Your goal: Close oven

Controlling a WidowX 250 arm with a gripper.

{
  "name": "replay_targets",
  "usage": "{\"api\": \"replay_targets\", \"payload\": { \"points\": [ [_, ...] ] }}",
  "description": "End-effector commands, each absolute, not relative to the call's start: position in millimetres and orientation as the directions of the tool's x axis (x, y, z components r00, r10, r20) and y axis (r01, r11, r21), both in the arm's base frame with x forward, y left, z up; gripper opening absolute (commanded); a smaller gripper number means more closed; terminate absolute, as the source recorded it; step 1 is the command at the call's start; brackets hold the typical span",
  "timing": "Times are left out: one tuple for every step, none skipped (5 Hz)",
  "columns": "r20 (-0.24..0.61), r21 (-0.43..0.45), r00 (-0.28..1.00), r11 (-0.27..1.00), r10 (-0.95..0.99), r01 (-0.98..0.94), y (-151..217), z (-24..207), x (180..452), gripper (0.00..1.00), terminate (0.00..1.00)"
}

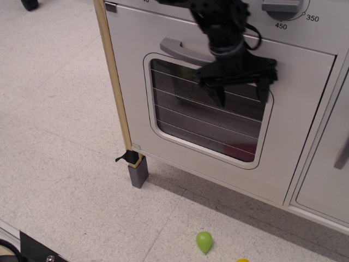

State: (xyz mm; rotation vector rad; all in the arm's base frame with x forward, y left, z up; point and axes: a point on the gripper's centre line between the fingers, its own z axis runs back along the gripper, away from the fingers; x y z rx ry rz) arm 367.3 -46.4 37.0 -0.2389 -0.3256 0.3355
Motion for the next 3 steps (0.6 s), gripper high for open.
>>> {"api": "replay_targets", "payload": {
  "points": [
    [0.321, -0.287, 0.881, 0.922, 0.348, -0.260, -30.9, 72.5, 363.7, 1.00, 0.00],
    [0.321, -0.287, 0.881, 0.922, 0.348, -0.260, -30.9, 72.5, 363.7, 1.00, 0.00],
    [0.321, -0.287, 0.881, 0.922, 0.348, -0.260, -30.9, 72.5, 363.7, 1.00, 1.00]
  ]
}}
